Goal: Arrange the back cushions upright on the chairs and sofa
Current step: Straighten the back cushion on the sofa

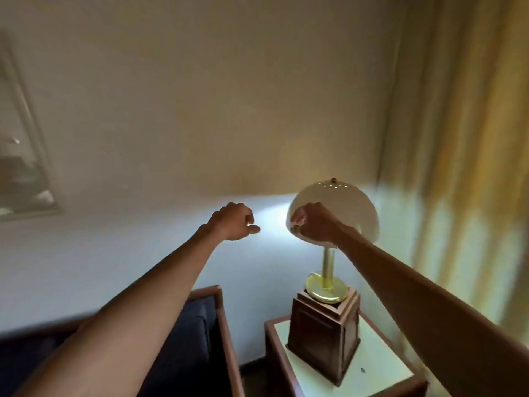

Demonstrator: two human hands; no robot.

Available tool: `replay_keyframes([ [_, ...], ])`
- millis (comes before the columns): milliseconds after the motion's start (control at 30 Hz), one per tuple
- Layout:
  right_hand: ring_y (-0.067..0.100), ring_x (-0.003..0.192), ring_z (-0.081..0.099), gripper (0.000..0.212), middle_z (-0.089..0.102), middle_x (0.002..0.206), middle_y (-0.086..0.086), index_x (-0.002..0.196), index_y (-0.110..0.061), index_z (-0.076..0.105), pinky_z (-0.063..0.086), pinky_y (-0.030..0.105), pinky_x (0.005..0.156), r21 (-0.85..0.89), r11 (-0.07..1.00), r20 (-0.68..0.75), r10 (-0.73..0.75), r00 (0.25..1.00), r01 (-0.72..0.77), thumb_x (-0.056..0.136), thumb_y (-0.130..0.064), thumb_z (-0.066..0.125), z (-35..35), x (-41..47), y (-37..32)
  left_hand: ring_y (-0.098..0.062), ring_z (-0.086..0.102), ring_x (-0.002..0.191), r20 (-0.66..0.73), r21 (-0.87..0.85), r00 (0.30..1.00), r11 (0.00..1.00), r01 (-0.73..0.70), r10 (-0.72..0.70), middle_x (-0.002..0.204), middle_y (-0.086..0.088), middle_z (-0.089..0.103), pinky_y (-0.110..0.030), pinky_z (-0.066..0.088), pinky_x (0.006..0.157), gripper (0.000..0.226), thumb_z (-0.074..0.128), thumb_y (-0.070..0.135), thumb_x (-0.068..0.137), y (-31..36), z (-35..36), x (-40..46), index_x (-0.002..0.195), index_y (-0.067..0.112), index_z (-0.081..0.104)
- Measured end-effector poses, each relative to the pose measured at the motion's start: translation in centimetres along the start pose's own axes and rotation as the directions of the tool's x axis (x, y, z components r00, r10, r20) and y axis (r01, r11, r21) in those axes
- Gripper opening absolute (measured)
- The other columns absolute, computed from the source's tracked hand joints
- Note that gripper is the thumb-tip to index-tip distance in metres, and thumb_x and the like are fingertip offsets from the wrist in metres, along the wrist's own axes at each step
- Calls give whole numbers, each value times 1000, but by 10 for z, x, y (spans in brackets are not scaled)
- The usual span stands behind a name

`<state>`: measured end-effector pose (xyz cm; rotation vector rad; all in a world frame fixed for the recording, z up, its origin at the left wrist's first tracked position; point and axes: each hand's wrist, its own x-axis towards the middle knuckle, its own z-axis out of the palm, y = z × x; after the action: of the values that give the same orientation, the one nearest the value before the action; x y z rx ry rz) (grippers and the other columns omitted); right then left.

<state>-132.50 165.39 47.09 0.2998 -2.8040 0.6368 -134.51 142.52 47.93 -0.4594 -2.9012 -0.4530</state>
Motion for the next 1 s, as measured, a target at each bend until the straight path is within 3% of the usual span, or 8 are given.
replay_keyframes([
  [167, 13, 88, 63, 20, 70, 103, -5, 98, -25, 72, 52, 33, 88, 93, 993, 96, -85, 992, 76, 78, -31, 75, 100, 58, -108, -23, 59, 104, 19, 43, 983, 982, 183, -184, 111, 2, 66, -34, 46, 85, 33, 67, 48, 84, -168, -32, -41, 102, 21, 69],
  [300, 13, 89, 62, 18, 69, 105, -6, 96, -26, 72, 51, 31, 86, 129, 988, 179, -107, 978, 84, 79, -31, 74, 166, 99, -156, -22, 61, 101, 31, 47, 963, 962, 268, -269, 110, 2, 68, -35, 47, 84, 32, 67, 48, 85, -257, -30, -58, 102, 21, 69],
  [433, 16, 97, 65, 22, 69, 110, -4, 102, -23, 72, 52, 38, 93, 139, 983, 268, -153, 951, 119, 81, -31, 73, 231, 138, -192, -21, 61, 100, 74, 51, 941, 944, 326, -330, 110, 1, 67, -35, 47, 85, 32, 67, 46, 86, -330, -16, -58, 103, 19, 68],
  [667, 18, 103, 65, 27, 70, 117, 1, 110, -17, 71, 52, 38, 94, 124, 980, 395, -192, 898, 155, 86, -28, 69, 349, 210, -203, -19, 62, 100, 112, 52, 913, 920, 388, -391, 110, 3, 67, -32, 44, 80, 32, 65, 43, 88, -434, 35, -30, 109, 18, 66],
  [867, 17, 97, 66, 23, 71, 108, -3, 101, -25, 72, 52, 30, 80, 124, 990, 497, -120, 860, 66, 81, -22, 60, 466, 233, -188, -20, 62, 103, 158, 45, 874, 888, 458, -459, 109, 6, 66, -34, 48, 82, 33, 66, 45, 86, -512, 124, -17, 109, 21, 65],
  [933, 25, 103, 66, 27, 71, 108, 1, 100, -26, 71, 53, 36, 84, 129, 990, 536, -115, 836, 54, 75, -28, 60, 508, 234, -175, -19, 61, 109, 182, 39, 871, 889, 456, -455, 116, 5, 66, -37, 50, 87, 40, 68, 48, 83, -535, 162, -18, 114, 22, 63],
  [1000, 26, 114, 61, 40, 67, 121, 2, 115, -24, 67, 51, 42, 92, 98, 992, 573, -122, 811, 81, 76, -32, 66, 547, 231, -161, -20, 54, 121, 224, 83, 856, 885, 459, -465, 131, 4, 58, -39, 49, 92, 54, 71, 49, 80, -558, 200, -22, 126, 24, 57],
])
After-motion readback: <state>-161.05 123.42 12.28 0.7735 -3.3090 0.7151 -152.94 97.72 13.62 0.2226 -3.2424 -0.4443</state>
